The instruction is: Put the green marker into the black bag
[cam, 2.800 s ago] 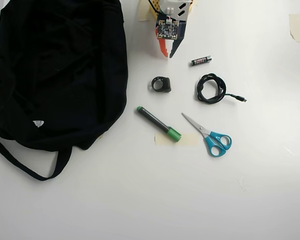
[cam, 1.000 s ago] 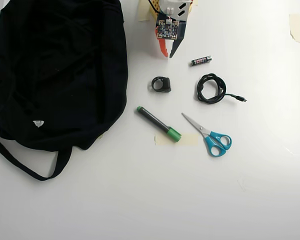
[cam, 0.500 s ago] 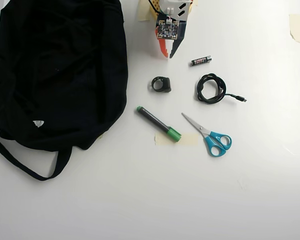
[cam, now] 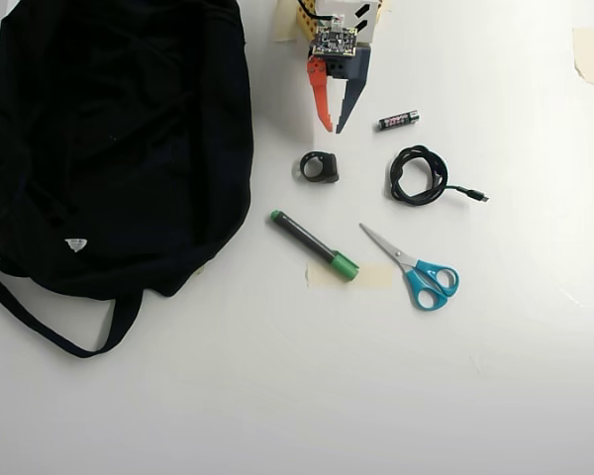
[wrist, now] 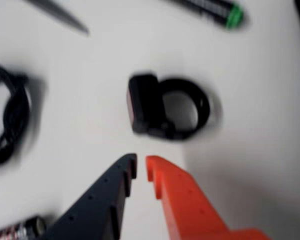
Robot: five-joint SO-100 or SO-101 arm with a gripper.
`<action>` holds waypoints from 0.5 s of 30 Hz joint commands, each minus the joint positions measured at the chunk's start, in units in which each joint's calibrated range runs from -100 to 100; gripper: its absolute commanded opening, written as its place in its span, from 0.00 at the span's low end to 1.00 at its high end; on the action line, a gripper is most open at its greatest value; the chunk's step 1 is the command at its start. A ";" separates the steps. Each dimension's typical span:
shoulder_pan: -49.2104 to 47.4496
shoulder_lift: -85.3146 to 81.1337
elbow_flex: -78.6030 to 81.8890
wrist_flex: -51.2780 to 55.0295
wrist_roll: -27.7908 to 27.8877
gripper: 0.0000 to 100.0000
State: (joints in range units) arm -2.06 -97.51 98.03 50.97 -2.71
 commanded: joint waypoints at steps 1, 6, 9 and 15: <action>-0.34 3.15 -0.28 -6.95 -0.07 0.02; -0.34 8.71 -5.58 -12.46 -0.07 0.02; -0.34 12.45 -10.79 -12.72 -0.07 0.02; -0.34 18.26 -19.60 -12.72 -0.07 0.02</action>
State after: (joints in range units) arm -2.06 -82.40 85.53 39.20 -2.71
